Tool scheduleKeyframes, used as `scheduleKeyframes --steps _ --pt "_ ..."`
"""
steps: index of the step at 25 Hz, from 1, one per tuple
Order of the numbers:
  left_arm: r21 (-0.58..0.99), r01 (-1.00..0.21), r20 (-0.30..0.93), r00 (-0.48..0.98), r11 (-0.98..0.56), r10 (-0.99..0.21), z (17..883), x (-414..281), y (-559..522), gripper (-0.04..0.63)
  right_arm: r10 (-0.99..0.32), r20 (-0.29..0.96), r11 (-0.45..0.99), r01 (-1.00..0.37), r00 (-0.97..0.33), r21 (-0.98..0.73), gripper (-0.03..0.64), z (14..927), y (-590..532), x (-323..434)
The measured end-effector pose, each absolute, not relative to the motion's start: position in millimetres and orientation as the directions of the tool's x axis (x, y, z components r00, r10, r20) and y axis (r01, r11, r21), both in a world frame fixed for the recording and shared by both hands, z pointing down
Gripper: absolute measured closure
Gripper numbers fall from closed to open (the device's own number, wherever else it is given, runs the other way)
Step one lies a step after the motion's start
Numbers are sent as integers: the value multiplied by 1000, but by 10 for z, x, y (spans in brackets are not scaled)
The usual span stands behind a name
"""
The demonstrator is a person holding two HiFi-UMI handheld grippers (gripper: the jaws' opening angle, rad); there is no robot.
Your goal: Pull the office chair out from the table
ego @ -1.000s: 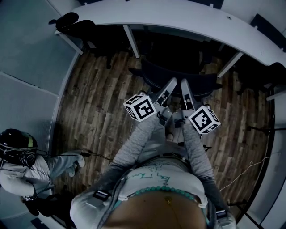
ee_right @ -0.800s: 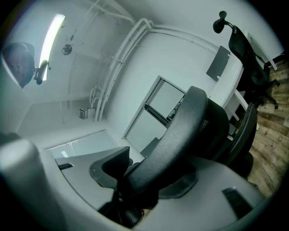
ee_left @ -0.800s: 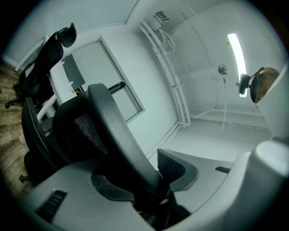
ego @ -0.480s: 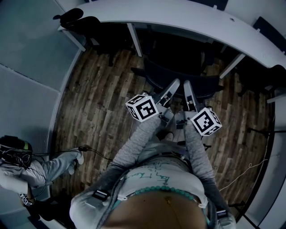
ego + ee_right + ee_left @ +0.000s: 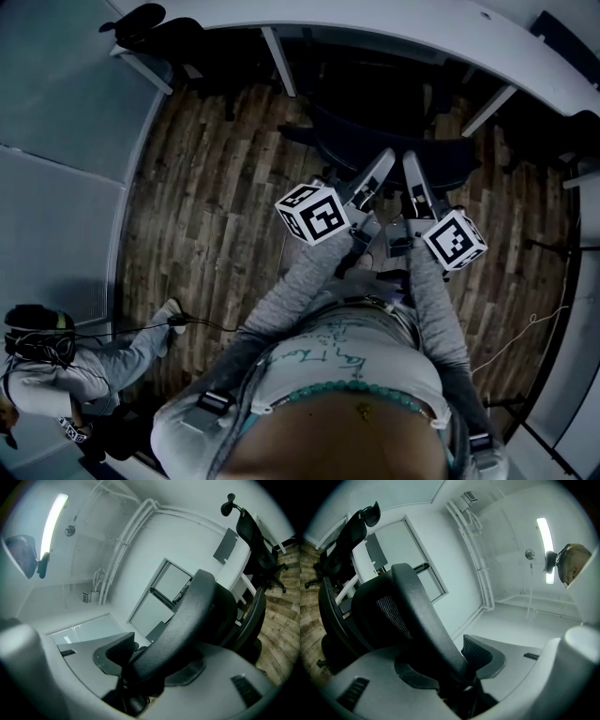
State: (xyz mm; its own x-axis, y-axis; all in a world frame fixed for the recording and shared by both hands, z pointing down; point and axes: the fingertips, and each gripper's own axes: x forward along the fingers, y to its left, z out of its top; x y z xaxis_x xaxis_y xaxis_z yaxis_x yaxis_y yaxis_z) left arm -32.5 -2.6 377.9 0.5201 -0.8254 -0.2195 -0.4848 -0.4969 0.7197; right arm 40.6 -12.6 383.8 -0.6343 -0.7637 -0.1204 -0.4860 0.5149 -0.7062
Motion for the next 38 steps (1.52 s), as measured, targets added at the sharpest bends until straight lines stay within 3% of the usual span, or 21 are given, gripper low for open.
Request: scheduleKeyframes --steps 19,38 --pt "731 -448 -210 569 -514 -795 3731 -445 220 414 -791 -79 466 -513 -607 -721 419 3833 153 289" --pt "735 -410 -222 606 -540 -763 3664 -520 484 414 -803 -113 464 -495 -585 -734 417 3744 428 198"
